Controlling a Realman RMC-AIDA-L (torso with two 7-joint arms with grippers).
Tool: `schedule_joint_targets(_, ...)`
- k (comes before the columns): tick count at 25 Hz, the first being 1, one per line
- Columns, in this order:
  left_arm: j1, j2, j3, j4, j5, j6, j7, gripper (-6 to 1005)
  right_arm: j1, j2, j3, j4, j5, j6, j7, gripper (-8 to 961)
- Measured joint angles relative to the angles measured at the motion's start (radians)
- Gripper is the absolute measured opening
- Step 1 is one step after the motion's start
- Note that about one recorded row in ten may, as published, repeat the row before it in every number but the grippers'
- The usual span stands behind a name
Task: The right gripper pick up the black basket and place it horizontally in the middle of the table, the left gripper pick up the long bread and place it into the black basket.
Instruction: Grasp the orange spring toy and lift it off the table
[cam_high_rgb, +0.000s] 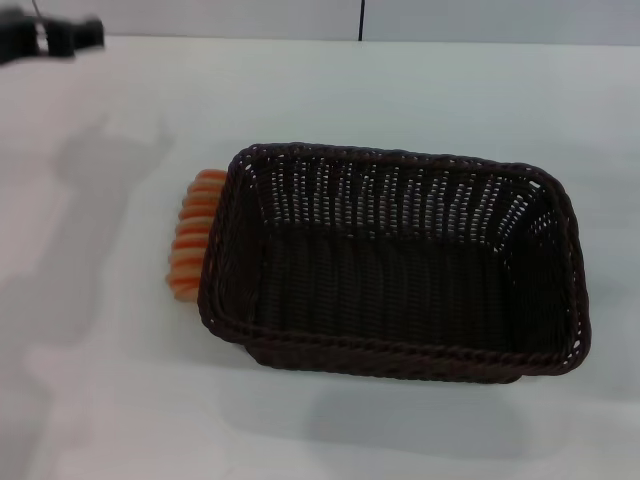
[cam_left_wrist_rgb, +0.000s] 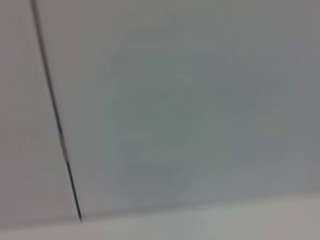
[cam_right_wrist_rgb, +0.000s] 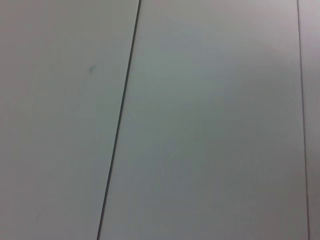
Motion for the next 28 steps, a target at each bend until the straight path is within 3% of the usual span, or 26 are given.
schedule_joint_targets(4,-0.053,-0.001,-0.048,0.0,-0.049,-0.23,0.044,820,0.008,-0.001,-0.011,0.001,-0.004,0.002,-0.004,282)
schedule_joint_targets(14,-0.144,-0.003,-0.107,0.183,-0.108,-0.437,0.117,813,0.037,-0.004,-0.012,0.03,-0.017,0.003,-0.004,282)
schedule_joint_targets(28,-0.152,-0.009,-0.094,0.217,-0.297,-0.475,0.125,803,0.067,-0.007,-0.012,0.038,-0.02,0.003,-0.008,281)
